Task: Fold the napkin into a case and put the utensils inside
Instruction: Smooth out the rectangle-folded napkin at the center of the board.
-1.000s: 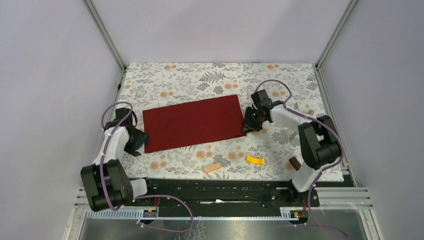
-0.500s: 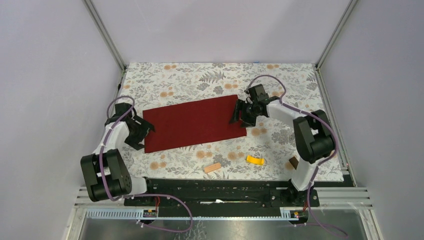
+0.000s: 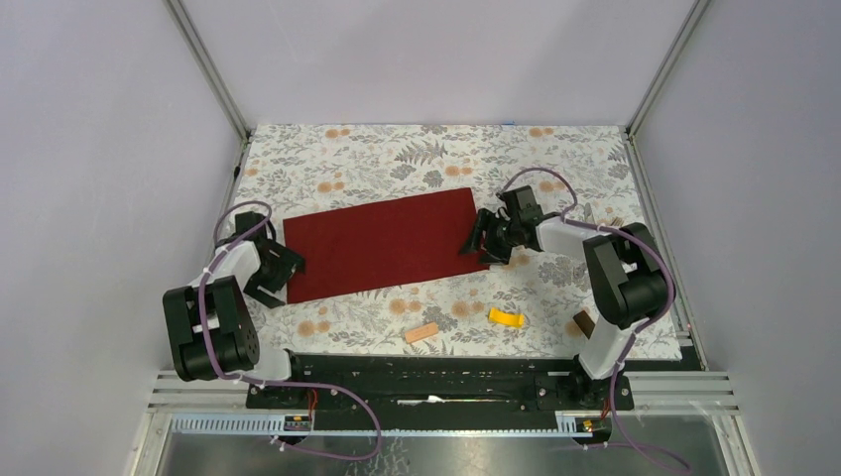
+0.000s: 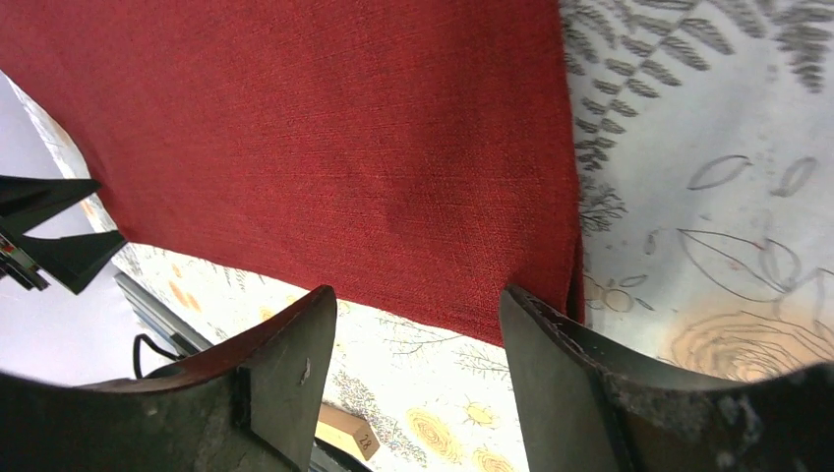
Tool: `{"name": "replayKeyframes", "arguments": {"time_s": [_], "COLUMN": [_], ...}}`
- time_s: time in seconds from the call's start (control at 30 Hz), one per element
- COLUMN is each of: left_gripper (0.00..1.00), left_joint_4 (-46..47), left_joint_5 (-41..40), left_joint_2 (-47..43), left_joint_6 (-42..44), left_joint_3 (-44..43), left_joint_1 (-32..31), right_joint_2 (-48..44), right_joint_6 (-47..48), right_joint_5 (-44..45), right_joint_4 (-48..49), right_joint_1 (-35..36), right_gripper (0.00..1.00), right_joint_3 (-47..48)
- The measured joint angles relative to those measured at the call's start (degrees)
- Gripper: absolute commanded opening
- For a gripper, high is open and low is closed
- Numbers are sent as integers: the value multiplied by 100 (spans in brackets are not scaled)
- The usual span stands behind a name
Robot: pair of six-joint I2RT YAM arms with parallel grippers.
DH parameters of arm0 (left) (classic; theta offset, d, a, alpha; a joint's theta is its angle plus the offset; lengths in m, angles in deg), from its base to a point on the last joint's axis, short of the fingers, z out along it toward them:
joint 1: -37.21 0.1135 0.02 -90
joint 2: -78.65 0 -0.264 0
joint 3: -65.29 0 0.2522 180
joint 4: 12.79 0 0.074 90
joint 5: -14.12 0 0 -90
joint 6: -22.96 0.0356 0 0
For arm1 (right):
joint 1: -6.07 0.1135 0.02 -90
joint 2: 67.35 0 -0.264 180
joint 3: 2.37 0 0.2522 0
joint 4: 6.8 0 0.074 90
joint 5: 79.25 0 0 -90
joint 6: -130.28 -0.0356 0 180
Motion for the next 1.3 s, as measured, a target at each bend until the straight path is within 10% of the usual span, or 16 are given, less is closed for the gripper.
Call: {"name": "replayKeyframes", "arguments": {"time_s": [0.57,0.9,1.3], "left_gripper": [99,99,99], "left_joint_4": [-111,3637,5628], "left_joint_5": [164,3386,3613], "left_joint_2": [-719,428,2166], "left_joint_6": [603,258,-286], "left_joint_3": [-422,-614,-649], "left_joint_1": [-669,-857,-487], "right_joint_2": [-863,973,2675], "right_joint_6": [544,-372,-977], "right_joint_5": [302,-1043,-1646], "right_joint_4": [-791,1335,2256], "right_joint_1": [-337,-339,-610], "right_gripper": [100,100,100], "right_joint_3": [160,1775,2793]}}
